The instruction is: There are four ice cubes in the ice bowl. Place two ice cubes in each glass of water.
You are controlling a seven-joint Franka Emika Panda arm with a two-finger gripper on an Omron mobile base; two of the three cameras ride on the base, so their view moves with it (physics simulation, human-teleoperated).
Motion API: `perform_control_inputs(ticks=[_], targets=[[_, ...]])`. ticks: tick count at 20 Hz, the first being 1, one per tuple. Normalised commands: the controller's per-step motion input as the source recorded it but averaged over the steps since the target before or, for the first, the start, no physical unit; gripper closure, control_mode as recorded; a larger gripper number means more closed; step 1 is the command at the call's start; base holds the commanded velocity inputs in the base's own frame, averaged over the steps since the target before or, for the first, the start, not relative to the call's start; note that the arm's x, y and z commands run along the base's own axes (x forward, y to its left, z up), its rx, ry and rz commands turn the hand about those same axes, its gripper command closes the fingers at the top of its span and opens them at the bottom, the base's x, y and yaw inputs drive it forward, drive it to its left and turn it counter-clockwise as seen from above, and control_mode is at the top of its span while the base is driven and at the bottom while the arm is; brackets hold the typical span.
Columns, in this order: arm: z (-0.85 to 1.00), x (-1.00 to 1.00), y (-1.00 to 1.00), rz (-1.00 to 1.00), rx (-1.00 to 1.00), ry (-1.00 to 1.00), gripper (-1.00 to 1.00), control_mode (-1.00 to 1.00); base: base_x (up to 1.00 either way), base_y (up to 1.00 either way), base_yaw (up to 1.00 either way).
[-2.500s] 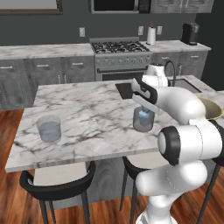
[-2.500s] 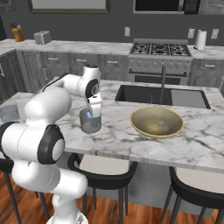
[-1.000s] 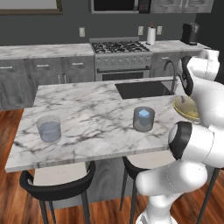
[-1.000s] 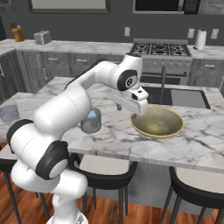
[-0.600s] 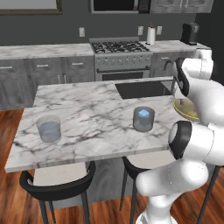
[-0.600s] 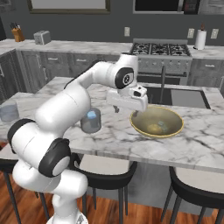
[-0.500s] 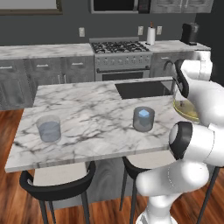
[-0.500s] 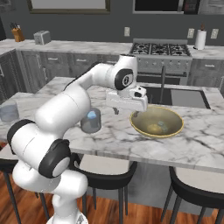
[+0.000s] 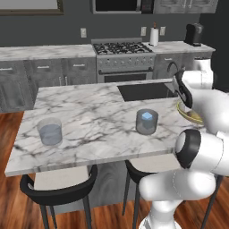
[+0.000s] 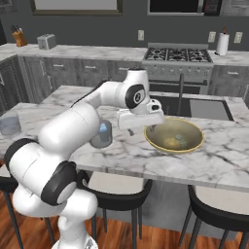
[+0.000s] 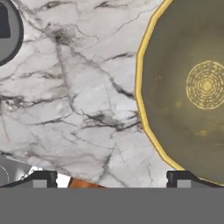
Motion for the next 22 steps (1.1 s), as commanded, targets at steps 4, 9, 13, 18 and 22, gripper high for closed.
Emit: perform_control_inputs(ticks=[4,9,13,18,22], targets=[[-0.01,-0.08,0.00,0.30,-0.06,-0.04,-1.00,-1.00,0.00,0.00,0.00],[-0.31,-0.04,-0.20,0.04,0.00,-0.11,-1.00,-1.00,0.00,0.00,0.00],[-0.37,0.28,0.00,-0.04,0.00,-0.15,-1.00,-1.00,0.00,0.00,0.00],[-0.20,0.53,0.08,-0.07,-0.01,-0.12,-1.00,-1.00,0.00,0.00,0.00],[-0.03,0.18,-0.04,-0.02,-0.06,-0.10,-1.00,-1.00,0.00,0.00,0.00]])
